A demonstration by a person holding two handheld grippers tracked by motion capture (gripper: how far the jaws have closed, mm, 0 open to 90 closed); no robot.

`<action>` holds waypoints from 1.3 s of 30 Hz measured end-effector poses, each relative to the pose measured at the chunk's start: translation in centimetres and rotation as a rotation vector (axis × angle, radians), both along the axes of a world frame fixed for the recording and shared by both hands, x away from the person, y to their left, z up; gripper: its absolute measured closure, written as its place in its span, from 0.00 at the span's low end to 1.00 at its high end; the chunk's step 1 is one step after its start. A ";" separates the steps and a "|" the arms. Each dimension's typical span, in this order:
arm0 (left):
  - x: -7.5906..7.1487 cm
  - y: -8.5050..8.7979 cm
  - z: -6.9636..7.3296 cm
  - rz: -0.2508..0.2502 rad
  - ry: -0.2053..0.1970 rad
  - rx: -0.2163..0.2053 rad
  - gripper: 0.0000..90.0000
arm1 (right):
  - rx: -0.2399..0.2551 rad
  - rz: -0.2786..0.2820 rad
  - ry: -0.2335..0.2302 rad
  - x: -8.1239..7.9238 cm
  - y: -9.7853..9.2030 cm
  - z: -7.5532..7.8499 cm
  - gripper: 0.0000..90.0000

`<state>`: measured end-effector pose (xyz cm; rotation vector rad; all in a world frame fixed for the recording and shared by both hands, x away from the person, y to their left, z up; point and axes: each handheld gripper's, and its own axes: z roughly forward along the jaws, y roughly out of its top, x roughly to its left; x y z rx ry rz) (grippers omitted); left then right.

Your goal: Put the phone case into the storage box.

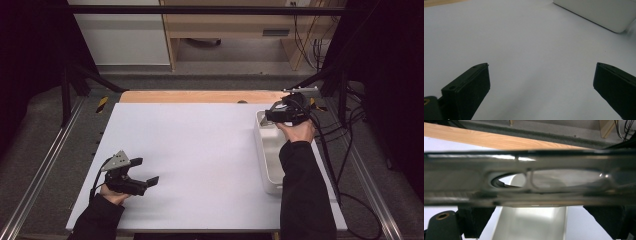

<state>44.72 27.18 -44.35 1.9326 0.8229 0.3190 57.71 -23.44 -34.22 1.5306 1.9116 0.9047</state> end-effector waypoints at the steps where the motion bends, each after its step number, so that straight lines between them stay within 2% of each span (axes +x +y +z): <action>1: 0.0 0.0 0.0 0.000 0.000 0.000 0.00 | 0.000 0.000 0.000 0.0 0.0 0.0 0.13; 7: 0.0 0.0 0.0 -0.003 0.002 0.001 0.00 | -0.005 -0.029 0.044 1.1 0.3 -1.0 0.13; 16: 0.0 0.0 -0.1 -0.007 0.004 0.004 0.00 | -0.008 -0.052 0.088 2.6 0.7 -2.1 0.13; 22: 0.1 -0.1 -0.1 -0.010 0.005 0.005 0.00 | 0.003 -0.067 0.111 3.2 0.7 -2.4 0.13; 39: 0.1 0.0 -0.2 -0.014 0.011 0.004 0.00 | -0.009 -0.083 0.184 4.7 1.1 -3.2 0.13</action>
